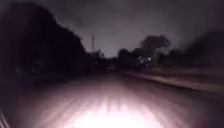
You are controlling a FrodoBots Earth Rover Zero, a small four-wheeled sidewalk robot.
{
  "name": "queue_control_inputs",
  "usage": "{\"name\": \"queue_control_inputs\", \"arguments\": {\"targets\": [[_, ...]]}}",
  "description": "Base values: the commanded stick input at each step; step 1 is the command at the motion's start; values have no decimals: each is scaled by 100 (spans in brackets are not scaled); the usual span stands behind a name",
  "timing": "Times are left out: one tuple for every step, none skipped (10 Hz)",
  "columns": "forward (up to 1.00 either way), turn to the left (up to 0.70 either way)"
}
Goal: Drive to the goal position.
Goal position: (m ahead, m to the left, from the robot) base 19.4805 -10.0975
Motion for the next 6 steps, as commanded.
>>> {"name": "queue_control_inputs", "arguments": {"targets": [[70, 0], [70, 0], [70, 0], [70, 0], [70, 0], [70, 0]]}}
